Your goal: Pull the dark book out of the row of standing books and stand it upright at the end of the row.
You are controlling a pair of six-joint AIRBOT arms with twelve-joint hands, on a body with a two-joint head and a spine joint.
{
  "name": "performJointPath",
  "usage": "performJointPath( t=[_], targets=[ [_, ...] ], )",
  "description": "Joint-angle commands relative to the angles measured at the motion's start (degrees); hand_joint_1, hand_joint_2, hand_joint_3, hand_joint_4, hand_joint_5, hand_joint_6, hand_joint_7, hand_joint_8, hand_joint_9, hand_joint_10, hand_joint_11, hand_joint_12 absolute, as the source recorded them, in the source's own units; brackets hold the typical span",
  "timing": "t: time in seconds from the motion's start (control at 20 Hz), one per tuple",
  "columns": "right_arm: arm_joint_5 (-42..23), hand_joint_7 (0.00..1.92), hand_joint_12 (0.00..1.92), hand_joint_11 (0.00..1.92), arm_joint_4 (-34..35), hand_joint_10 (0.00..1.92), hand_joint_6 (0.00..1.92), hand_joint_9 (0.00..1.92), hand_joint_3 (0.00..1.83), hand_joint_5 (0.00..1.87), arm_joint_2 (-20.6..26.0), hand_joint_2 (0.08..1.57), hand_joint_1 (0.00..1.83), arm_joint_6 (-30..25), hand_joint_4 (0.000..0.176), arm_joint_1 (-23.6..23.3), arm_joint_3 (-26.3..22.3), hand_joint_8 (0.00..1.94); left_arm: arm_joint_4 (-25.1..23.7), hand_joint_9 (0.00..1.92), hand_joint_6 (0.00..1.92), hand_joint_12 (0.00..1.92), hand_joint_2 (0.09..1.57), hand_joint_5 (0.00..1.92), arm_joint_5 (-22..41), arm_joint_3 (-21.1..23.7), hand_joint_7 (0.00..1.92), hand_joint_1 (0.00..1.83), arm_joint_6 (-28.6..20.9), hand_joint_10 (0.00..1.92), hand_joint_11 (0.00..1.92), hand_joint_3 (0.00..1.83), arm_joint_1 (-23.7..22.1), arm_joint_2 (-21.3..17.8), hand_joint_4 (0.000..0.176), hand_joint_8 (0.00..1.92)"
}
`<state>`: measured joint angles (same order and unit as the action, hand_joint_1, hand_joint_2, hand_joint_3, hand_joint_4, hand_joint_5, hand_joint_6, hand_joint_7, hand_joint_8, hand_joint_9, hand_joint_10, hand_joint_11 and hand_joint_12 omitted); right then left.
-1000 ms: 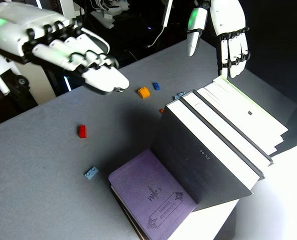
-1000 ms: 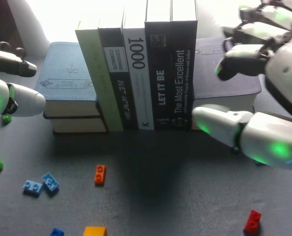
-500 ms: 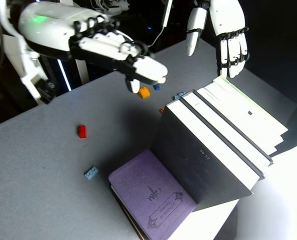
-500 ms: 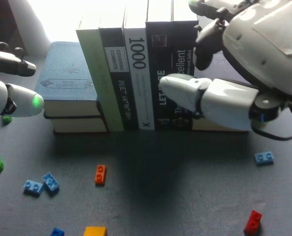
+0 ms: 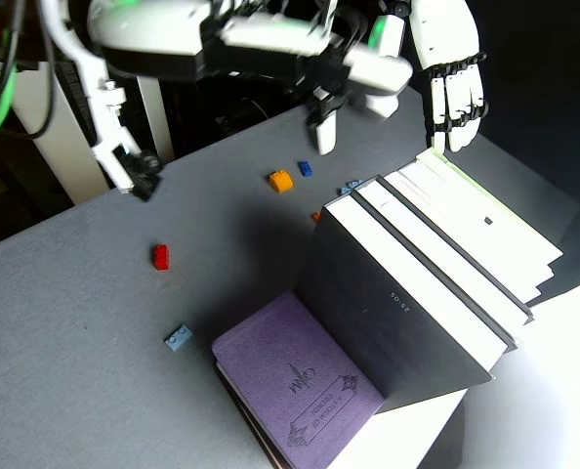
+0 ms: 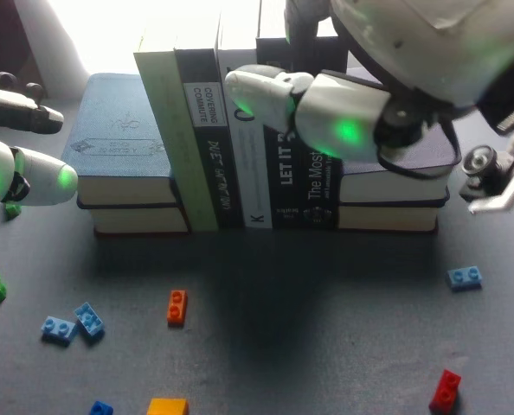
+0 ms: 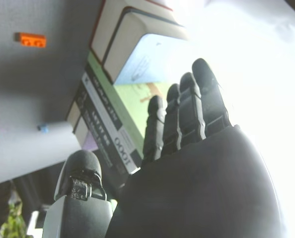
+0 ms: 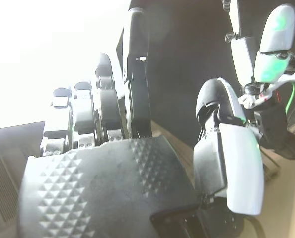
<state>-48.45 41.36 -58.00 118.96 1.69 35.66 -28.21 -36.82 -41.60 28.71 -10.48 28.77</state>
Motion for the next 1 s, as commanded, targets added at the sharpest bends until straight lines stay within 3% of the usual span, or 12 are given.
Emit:
performJointPath(
  t=[0.0,0.15,0.3,0.4,0.5,0.65,0.85,0.95],
  targets=[
    [-4.93,0.33,0.12,0.0,-3.66,0.0,0.62,0.09,0.0,0.83,0.03,1.15,0.0,0.31,0.0,-1.22,0.58,0.0,-1.95,0.12,0.01,0.46,1.25,0.14,4.29,-0.23,0.11,0.0,0.19,0.0,0.0,0.0,-0.46,-0.5,0.046,0.01],
    [-5.41,0.38,0.19,0.0,-3.66,0.01,0.62,0.11,0.0,0.84,-3.3,1.16,0.0,1.97,0.0,-2.28,4.36,0.01,-1.95,0.13,0.0,0.47,1.26,0.16,4.28,-0.23,0.12,0.0,0.19,0.0,0.0,0.0,-0.44,-0.5,0.04,0.0],
    [-4.98,0.38,0.06,0.0,-3.68,0.0,0.67,0.11,0.0,0.79,-6.08,1.14,0.0,2.0,0.0,-2.87,7.77,0.0,-1.95,0.1,0.0,0.43,1.25,0.12,4.28,-0.22,0.09,0.0,0.19,0.0,0.0,0.0,-0.43,-0.5,0.052,0.0],
    [-4.72,0.38,0.13,0.0,-3.69,0.01,0.64,0.13,0.0,0.81,-7.81,1.15,0.0,2.21,0.0,-2.94,9.68,0.0,-1.94,0.12,0.01,0.45,1.27,0.16,4.28,-0.2,0.12,0.0,0.19,0.01,0.0,0.01,-0.43,-0.5,0.041,0.0],
    [-4.76,0.38,0.17,0.0,-3.69,0.0,0.65,0.12,0.0,0.78,-9.1,1.15,0.0,2.39,0.0,-2.46,10.91,0.0,-1.93,0.1,0.0,0.43,1.25,0.12,4.27,-0.2,0.09,0.0,0.19,0.0,0.0,0.0,-0.41,-0.5,0.051,0.0],
    [-5.65,0.39,0.28,0.0,-3.66,0.01,0.64,0.15,0.0,0.8,-9.75,1.15,0.0,3.32,0.0,-0.92,10.72,0.0,-1.93,0.12,0.01,0.45,1.26,0.17,4.27,-0.2,0.12,0.01,0.19,0.0,0.0,0.0,-0.41,-0.5,0.05,0.01],
    [-6.96,0.34,0.01,0.0,-1.23,0.01,0.66,0.1,0.0,0.76,-9.46,1.14,0.0,5.03,0.0,0.75,9.12,0.0,-1.91,0.1,0.0,0.47,1.24,0.12,4.27,-0.19,0.09,0.0,0.19,0.0,0.0,0.0,-0.41,-0.49,0.051,0.0],
    [-6.9,0.35,0.13,0.0,-0.79,0.01,0.63,0.12,0.0,0.8,-9.33,1.15,0.0,5.17,0.0,1.11,8.53,0.02,-1.91,0.11,0.0,0.47,1.26,0.11,4.27,-0.19,0.09,0.0,0.19,0.0,0.0,0.0,-0.41,-0.49,0.053,0.0]
  ],
)
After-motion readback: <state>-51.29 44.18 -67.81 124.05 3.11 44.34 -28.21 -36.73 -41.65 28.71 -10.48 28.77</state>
